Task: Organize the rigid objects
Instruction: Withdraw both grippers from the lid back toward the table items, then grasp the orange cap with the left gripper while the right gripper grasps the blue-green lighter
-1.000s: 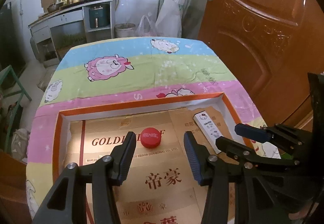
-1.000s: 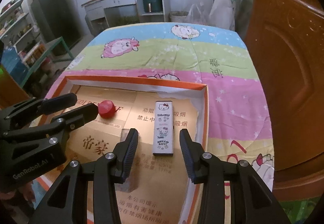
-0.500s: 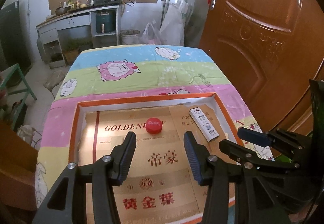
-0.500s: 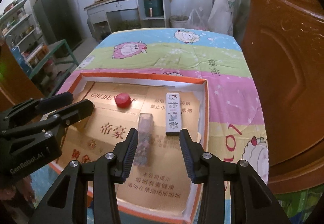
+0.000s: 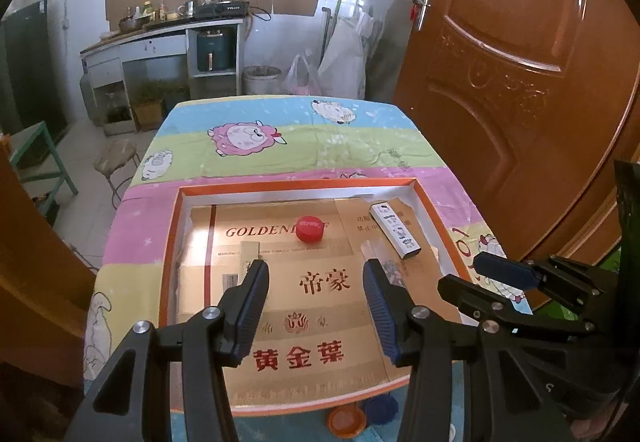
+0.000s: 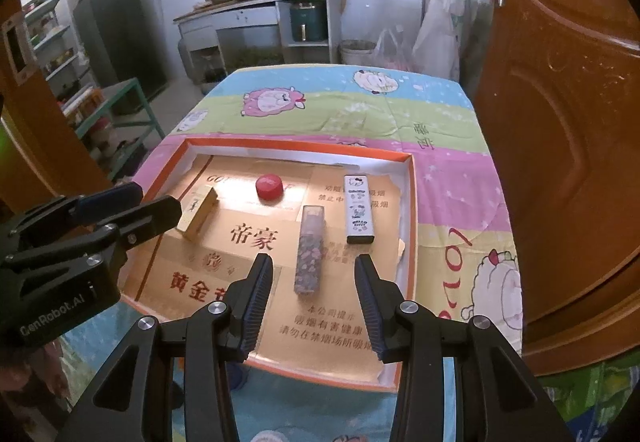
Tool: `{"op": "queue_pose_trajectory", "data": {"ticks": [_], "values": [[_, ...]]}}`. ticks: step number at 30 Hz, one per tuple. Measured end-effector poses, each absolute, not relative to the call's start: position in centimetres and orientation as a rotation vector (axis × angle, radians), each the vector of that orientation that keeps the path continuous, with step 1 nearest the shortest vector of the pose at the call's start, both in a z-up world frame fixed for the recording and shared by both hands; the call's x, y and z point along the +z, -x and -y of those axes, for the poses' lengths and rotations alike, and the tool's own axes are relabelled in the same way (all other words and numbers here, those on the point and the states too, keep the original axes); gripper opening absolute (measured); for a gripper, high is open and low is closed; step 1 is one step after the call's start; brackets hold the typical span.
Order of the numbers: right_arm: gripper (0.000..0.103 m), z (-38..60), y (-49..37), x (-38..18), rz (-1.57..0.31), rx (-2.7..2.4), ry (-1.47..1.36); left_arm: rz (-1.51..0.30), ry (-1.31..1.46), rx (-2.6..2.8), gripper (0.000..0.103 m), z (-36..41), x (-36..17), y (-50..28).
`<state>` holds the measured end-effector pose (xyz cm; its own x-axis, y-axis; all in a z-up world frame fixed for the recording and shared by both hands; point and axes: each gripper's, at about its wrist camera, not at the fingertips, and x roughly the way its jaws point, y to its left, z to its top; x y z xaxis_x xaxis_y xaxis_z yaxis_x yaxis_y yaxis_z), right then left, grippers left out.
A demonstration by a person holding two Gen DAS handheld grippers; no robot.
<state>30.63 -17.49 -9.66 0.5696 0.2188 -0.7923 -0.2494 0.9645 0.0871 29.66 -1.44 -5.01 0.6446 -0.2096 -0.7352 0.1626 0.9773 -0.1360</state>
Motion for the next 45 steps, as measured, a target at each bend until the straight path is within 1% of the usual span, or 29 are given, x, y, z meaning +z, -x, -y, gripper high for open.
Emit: {"op": "queue_pose_trajectory", "data": {"ticks": [27,35,40,45], "values": [[0.044,16.3,-21.9,-8.0,-0.878,0.265,0.024,-0.77,0.066,-0.223,0.049,-0.9,-2.7,-21.1],[0.044,16.1,-18.6,-8.5,-0.866,0.255,0.008,-0.762,0.108,-0.23,0.049,-2.6,-3.4,-18.6],[0.044,15.9,-15.9,-8.5,-0.792,0.226,0.036,-0.767,0.128,-0.24,0.049,-3.0,-4.5,-16.9],[0.044,16.0,-14.1,-9.0,-0.767,0.23,0.021,-0.753,0.092,-0.245,0.049,-2.4,-5.6,-14.8]]}}
